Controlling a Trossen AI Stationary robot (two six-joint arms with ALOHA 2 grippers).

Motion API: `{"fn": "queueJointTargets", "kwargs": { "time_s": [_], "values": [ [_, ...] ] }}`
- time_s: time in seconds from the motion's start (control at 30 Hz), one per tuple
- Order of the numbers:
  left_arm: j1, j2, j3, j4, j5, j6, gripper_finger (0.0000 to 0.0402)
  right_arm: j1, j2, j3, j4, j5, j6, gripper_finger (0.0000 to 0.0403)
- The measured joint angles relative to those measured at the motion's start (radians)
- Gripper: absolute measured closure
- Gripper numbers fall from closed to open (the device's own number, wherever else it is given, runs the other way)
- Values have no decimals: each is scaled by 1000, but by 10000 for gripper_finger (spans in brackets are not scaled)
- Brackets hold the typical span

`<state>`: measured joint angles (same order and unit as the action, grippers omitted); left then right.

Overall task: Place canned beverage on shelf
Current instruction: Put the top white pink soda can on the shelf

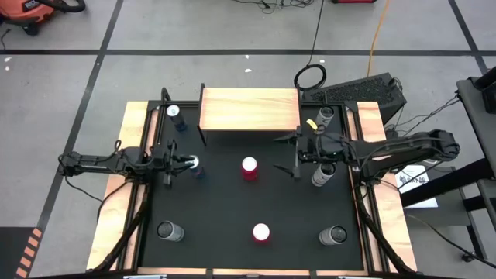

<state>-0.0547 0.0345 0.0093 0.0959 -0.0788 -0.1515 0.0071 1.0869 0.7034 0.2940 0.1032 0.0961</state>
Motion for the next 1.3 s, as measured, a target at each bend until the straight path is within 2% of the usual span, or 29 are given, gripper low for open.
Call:
{"fn": "queueJointTargets", "kwargs": {
  "time_s": [0.17,0.33,0.57,0.77,0.97,1.13,1.3],
  "values": [
    [0,0,2,0,24,-1,301,0,0,108,-283,1,79,7],
    [0,0,3,0,23,-1,301,0,0,210,-525,57,83,7],
    [0,0,4,-3,21,-1,301,0,0,288,-816,57,83,7],
    [0,0,5,-8,18,0,301,4,0,294,-914,49,117,7],
    [0,0,5,-7,-7,0,301,8,0,294,-965,-31,211,7],
    [0,0,6,-7,-34,1,301,8,0,294,-1120,-30,312,7],
    [0,0,6,-8,-35,1,301,8,0,294,-1236,-28,334,7]
  ]
}}
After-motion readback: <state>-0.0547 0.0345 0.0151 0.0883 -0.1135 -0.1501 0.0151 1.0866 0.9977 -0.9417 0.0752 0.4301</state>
